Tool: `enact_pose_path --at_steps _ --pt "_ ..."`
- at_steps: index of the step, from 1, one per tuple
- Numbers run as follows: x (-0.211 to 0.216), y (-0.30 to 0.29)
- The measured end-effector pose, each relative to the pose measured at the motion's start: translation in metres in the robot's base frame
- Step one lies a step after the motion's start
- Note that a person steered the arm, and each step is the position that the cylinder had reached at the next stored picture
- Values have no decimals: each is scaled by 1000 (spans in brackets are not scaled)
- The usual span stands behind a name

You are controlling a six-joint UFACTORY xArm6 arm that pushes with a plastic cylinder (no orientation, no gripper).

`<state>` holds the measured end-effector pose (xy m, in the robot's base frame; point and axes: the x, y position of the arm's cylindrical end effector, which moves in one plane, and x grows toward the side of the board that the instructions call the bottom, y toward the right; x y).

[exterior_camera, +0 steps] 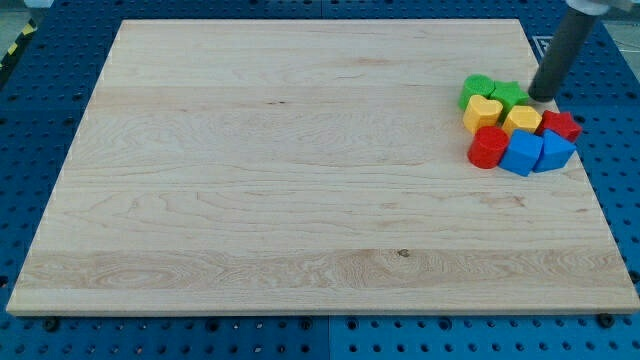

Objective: Move the green star downwards slightly

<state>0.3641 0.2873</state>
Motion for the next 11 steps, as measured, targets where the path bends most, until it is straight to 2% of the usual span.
enact_pose_path --at_steps 1,2,3,4,6,7,9,11 --pt "2 20" --pt "-44 6" --pt "-59 -39" --pt "-43 -62" --pt "-17 -1" --pt "-3 3" --pt "-59 -33" --pt "-11 -51"
